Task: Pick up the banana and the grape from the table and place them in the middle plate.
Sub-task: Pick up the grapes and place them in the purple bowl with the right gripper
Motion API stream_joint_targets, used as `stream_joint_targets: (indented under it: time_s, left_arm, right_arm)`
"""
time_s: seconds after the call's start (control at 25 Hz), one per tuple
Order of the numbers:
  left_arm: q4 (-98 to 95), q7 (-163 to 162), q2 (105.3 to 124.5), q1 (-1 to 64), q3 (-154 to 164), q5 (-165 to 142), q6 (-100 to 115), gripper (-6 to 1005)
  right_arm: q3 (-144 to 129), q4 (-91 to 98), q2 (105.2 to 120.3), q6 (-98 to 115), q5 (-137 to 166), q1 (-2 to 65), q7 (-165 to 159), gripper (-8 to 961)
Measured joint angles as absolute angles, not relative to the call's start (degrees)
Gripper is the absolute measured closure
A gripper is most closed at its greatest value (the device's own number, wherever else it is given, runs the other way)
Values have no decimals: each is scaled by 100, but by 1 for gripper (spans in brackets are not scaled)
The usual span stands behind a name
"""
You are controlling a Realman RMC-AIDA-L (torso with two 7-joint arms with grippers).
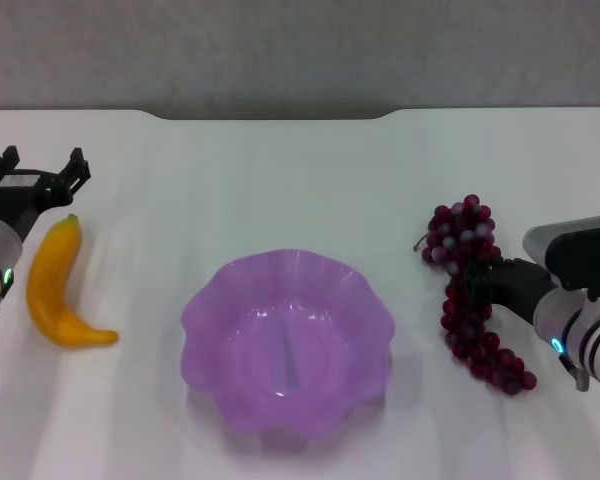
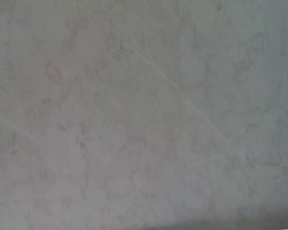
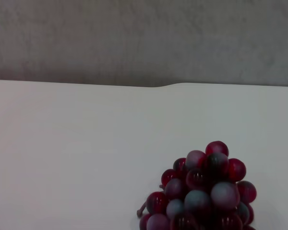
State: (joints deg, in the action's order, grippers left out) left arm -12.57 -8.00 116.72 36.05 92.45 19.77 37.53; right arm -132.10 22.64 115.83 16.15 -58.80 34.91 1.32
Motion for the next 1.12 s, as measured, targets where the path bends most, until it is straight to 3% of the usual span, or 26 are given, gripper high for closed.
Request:
stream_joint_targets:
  time_s: [1.12]
  left_arm:
    - [-1257,-800,11672,3612,9245,1978,3753,116]
  right_arm:
    - [-13218,2253,11584,1684,-5899,3489,130,648]
